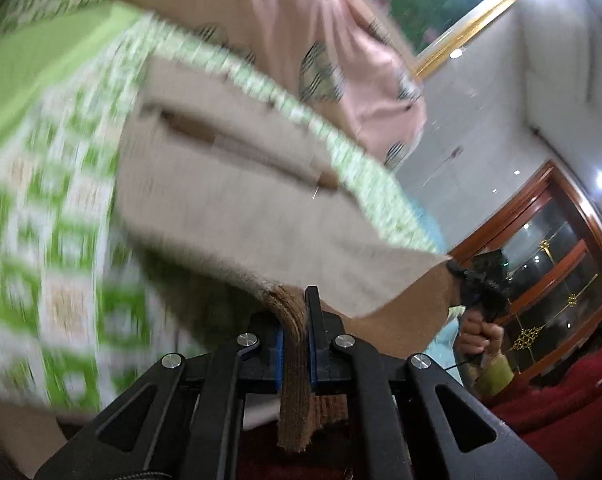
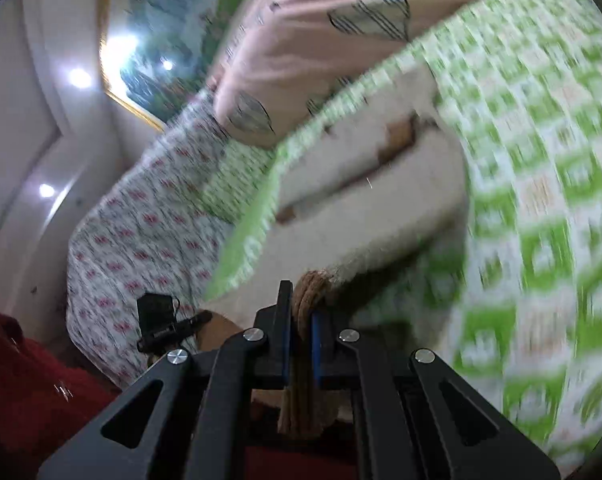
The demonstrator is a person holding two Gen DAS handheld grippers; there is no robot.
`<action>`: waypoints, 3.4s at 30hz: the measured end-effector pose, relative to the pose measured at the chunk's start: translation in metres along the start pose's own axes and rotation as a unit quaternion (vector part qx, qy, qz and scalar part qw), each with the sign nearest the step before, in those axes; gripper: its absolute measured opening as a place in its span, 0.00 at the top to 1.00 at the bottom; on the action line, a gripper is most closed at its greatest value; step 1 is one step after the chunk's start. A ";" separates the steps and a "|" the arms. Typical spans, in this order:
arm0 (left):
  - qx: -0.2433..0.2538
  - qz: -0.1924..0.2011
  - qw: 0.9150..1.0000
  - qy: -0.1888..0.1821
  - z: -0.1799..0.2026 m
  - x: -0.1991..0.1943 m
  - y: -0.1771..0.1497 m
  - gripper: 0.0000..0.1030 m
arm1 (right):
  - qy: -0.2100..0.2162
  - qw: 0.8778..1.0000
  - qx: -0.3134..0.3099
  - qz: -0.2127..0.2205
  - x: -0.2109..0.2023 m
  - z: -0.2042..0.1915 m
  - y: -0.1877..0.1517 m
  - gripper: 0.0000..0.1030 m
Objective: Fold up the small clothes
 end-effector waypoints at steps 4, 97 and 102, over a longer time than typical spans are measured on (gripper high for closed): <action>0.029 0.055 0.998 0.005 -0.002 0.002 0.063 0.94 | 0.020 0.999 -0.015 0.032 0.012 -0.013 0.051 0.91; -0.164 0.036 0.980 0.106 -0.097 0.146 0.066 0.46 | -0.189 0.982 -0.005 0.021 0.175 0.041 0.082 0.46; -0.210 0.059 0.970 0.109 -0.116 0.148 0.067 0.42 | -0.187 0.982 -0.002 0.021 0.172 0.039 0.078 0.45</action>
Point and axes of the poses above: each gripper's, at about its wrist camera, not at the fingertips, and x roughly the way its jaws point, z to its right, y to its top, the point moved 10 cm from there along x, roughly the way its jaws point, and after that the axes turned 7 degrees about x, right-handed, at the moved point
